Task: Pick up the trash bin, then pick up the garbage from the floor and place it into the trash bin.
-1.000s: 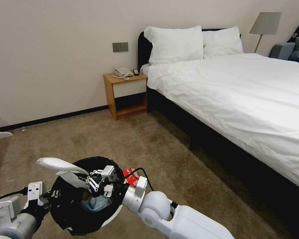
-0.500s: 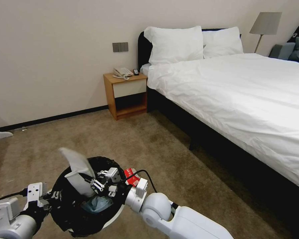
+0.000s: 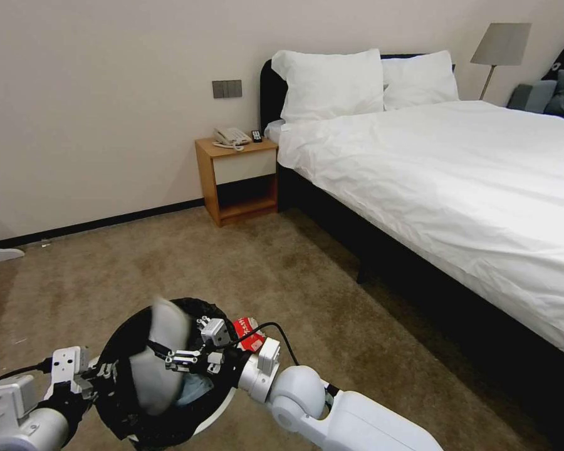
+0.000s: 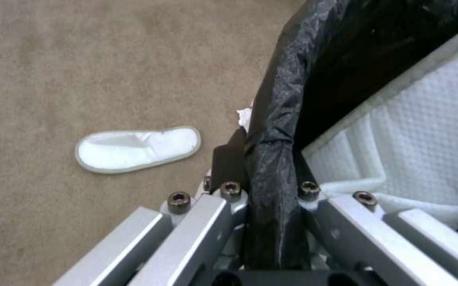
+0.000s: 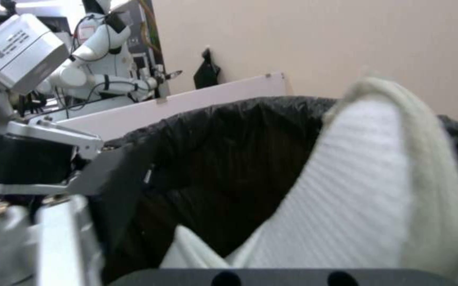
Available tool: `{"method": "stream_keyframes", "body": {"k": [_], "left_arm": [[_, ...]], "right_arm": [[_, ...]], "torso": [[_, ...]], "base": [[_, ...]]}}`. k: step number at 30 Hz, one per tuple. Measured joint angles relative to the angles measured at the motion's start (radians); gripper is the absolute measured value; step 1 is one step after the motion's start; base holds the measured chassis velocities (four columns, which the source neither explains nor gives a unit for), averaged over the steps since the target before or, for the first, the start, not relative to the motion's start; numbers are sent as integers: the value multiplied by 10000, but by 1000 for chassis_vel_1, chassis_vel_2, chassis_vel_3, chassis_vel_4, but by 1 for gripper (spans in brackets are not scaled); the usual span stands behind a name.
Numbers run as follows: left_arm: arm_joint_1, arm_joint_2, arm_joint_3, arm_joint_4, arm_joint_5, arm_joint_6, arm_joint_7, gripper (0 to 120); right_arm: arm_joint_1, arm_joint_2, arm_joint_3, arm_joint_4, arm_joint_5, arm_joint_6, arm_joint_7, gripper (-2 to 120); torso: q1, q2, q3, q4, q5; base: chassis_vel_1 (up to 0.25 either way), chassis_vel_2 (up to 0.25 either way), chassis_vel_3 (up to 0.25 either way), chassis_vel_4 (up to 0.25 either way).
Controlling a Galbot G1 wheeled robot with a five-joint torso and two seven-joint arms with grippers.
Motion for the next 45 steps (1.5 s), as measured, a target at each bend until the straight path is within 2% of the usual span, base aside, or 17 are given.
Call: {"method": "stream_keyframes", "body": {"k": [1,2,5,8,11,13,16,24,29,33,35,39,41,42,45], "left_arm": [[0,0,0,0,0,0,0,3],[1,-2,0,-3,2,-1,0,3],[0,-11,0,-3,24,0,-4,3],[-17,-10,0,-3,24,-1,-4,3],[-69,-11,-5,4,22,-1,-12,3],[-98,-22,-7,12,18,-1,-43,3],[-94,-33,5,13,18,-1,-43,3],[-25,-131,-9,28,87,-1,-57,3],[49,-253,-27,13,204,-2,-65,3],[60,-327,-8,9,309,-2,-64,3],[99,-382,-44,40,331,-2,-58,3],[96,-353,-21,119,323,-2,-57,3],[71,-299,12,175,285,-3,-15,3],[71,-299,12,175,285,-3,-15,3],[56,-257,57,263,285,-2,51,3]], "right_arm": [[0,0,0,0,0,0,0,90],[0,-59,-10,87,32,-26,28,97],[-42,-338,-16,365,95,-90,82,100],[-75,-523,-9,499,121,-106,94,100],[-165,-898,46,715,152,-123,114,100],[-336,-1429,169,989,153,-129,120,100],[-436,-1626,256,1123,137,-130,115,100],[-1263,-2717,1352,1991,-100,-42,65,100],[-1763,-3016,2340,2365,-109,21,108,100],[-2075,-3030,3042,2477,-107,22,215,100],[-2683,-2771,4223,2452,-364,-47,645,100],[-3468,-2499,5260,2259,-810,-150,969,100],[-4357,-2149,6350,2210,-1232,-291,1103,100],[-4357,-2149,6350,2210,-1232,-291,1103,100],[-5453,-1327,7546,2309,-1844,-512,1161,100]], "torso": [[0,0,0,0,0],[0,0,0,0,0],[0,0,0,0,0],[0,0,0,0,1],[1,0,0,0,1],[0,0,0,-2,0],[0,0,0,-2,0],[0,0,0,0,2],[0,0,0,0,1],[0,0,0,0,0],[0,0,0,2,1],[0,0,0,2,0],[0,1,0,-2,-1],[0,1,0,-2,-1],[0,0,0,-1,0]], "base": [[0,0,0,0],[0,0,0,0],[0,0,0,0],[0,0,0,0],[0,0,0,0],[0,0,0,0],[0,0,0,0],[0,0,0,0],[0,0,0,0],[0,0,0,0],[0,0,0,0],[0,0,0,0],[0,0,0,0],[0,0,0,0],[0,0,0,0]]}}
